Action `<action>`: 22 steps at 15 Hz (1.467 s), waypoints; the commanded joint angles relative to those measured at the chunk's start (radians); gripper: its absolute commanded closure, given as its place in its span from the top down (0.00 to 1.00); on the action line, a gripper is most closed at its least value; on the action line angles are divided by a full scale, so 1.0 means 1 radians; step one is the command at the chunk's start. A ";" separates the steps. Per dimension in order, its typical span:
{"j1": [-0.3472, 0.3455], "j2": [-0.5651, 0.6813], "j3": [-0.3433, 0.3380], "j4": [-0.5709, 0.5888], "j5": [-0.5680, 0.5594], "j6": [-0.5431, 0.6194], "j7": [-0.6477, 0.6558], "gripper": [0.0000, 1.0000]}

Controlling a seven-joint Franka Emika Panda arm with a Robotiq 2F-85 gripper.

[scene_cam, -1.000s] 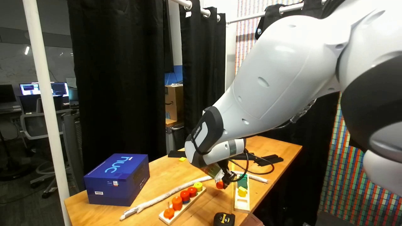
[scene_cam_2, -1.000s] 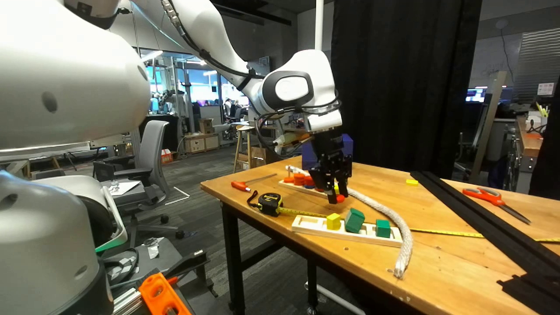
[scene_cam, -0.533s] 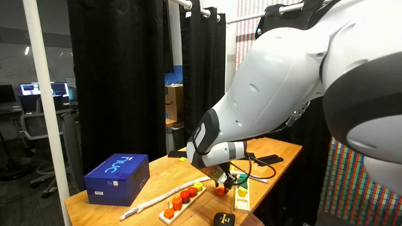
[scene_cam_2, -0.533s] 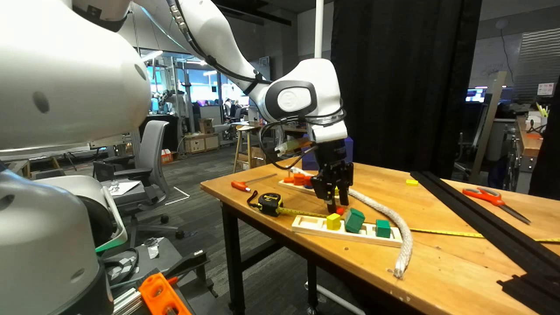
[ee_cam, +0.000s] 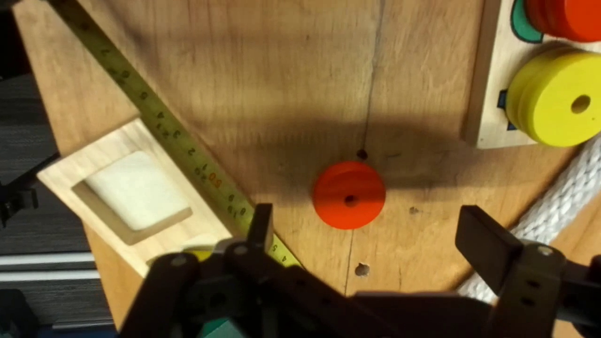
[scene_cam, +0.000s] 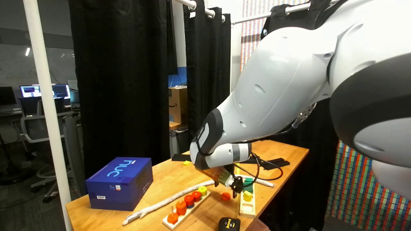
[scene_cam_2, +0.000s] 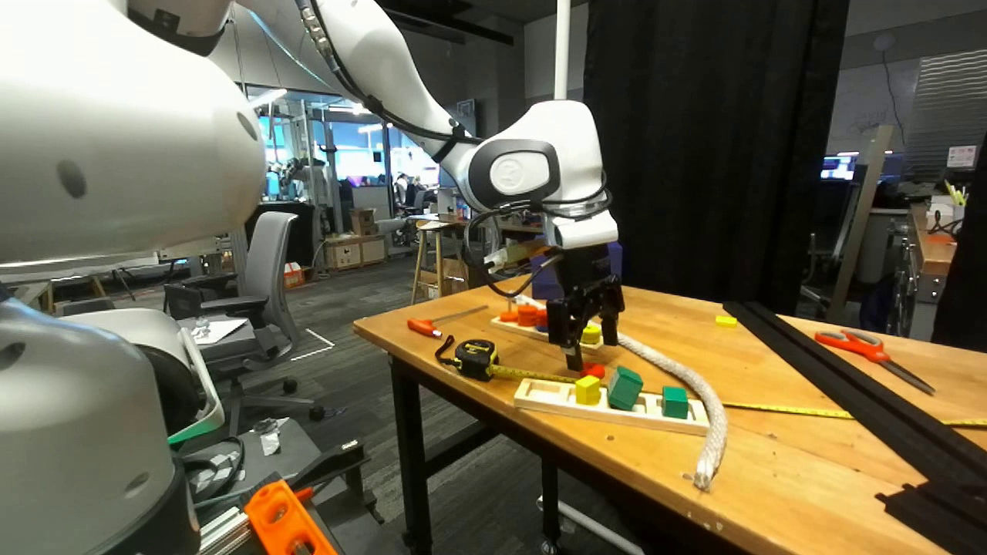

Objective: Remove an orange disc from the wooden rack and put it on the table

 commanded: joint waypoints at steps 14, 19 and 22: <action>0.933 0.006 -0.938 -0.133 -0.558 -0.403 -0.495 1.00; 1.188 -0.054 -1.326 -0.179 -0.735 -0.573 -0.807 1.00; 1.372 -0.077 -1.567 -0.227 -0.886 -0.580 -0.948 1.00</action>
